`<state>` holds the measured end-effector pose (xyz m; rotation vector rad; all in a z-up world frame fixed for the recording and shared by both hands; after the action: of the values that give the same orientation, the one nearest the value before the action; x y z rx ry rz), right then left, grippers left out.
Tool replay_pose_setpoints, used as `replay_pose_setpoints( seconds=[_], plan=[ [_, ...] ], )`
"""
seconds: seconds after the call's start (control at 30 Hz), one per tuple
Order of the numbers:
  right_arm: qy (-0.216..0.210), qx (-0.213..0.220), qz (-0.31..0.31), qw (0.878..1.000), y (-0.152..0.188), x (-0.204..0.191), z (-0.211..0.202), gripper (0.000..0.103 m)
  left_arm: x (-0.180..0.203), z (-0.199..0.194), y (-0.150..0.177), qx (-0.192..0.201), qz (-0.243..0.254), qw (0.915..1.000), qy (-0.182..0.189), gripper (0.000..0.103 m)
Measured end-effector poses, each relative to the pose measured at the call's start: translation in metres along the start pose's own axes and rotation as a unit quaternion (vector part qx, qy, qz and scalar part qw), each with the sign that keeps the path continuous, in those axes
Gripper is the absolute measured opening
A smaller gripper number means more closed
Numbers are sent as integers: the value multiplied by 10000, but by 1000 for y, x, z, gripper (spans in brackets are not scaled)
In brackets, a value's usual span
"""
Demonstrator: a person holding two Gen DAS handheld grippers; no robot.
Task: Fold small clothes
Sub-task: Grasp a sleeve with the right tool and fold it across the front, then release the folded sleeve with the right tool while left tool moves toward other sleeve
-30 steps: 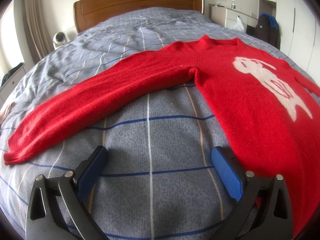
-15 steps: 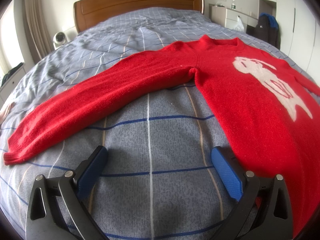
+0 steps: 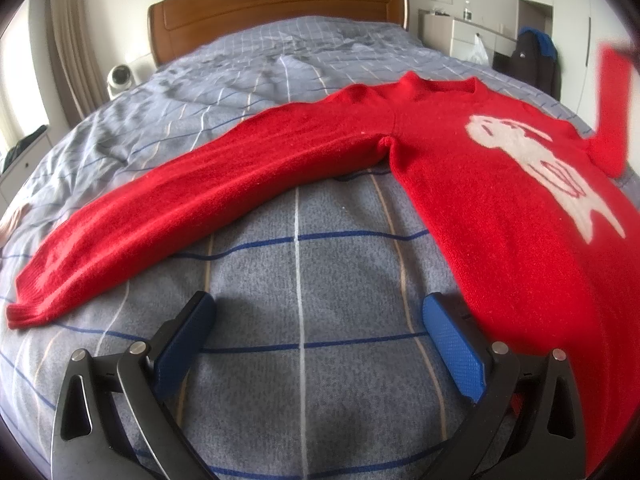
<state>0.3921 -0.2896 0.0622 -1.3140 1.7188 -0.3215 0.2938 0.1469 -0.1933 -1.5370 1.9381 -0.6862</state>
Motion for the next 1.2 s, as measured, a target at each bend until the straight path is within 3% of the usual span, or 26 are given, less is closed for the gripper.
replay_pose_setpoints(
  seconds=[0.13, 0.27, 0.3, 0.33, 0.37, 0.43, 0.53, 0.63, 0.8, 0.97, 1.0, 1.1, 1.2],
  plan=[
    [-462, -595, -814, 9938, 49, -120, 65, 4, 0, 0, 0, -2, 1, 10000, -1, 103],
    [-687, -1255, -1134, 9832, 130, -184, 128, 10, 0, 0, 0, -1, 1, 10000, 0, 103],
    [-791, -1730, -1039, 9762, 161, -189, 148, 32, 0, 0, 0, -1, 1, 10000, 1, 103],
    [-825, -2010, -919, 9718, 180, -190, 159, 67, 0, 0, 0, -2, 2, 10000, 0, 103],
    [-928, -2169, -735, 9690, 198, -188, 162, 74, 0, 0, 0, -2, 3, 10000, 0, 103],
    [-1199, -2318, -361, 9647, 219, -183, 159, 73, 0, 0, 0, -2, 3, 10000, -1, 103],
    [-1245, -2296, -101, 9652, 222, -154, 142, 73, 0, 0, 0, -5, 5, 10000, -4, 103],
    [-886, -2074, -181, 9741, 220, -99, 109, 74, 0, 0, 0, -2, 5, 10000, -5, 103],
    [337, -1485, -654, 9862, 217, 20, 41, 74, 0, 0, 0, -14, 31, 10000, -41, 103],
    [1690, -896, -912, 9773, 206, 120, 3, 74, 0, 1, 0, -56, 8, 10000, -11, 103],
    [1935, -803, -889, 9738, 207, 137, 2, 76, 0, 2, 0, -98, -12, 9999, 26, 103],
    [2009, -569, -775, 9749, 209, 155, 4, 95, -1, 3, 1, -177, -177, 9995, 199, 103],
    [2116, -444, -816, 9729, 207, 158, 9, 101, -2, 2, 3, -154, -342, 9990, 261, 103]
  ],
)
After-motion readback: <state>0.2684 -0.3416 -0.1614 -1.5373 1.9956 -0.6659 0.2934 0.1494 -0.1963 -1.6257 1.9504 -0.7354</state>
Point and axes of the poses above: each gripper's, at about its wrist camera, not at the fingertips, and z roughly the way its jaws point, x to its right, y to its underside, the point moved 9 cm from there along z, roughly the way its jaws point, and after that the axes turned 10 degrees about z, right-handed, at the moved point
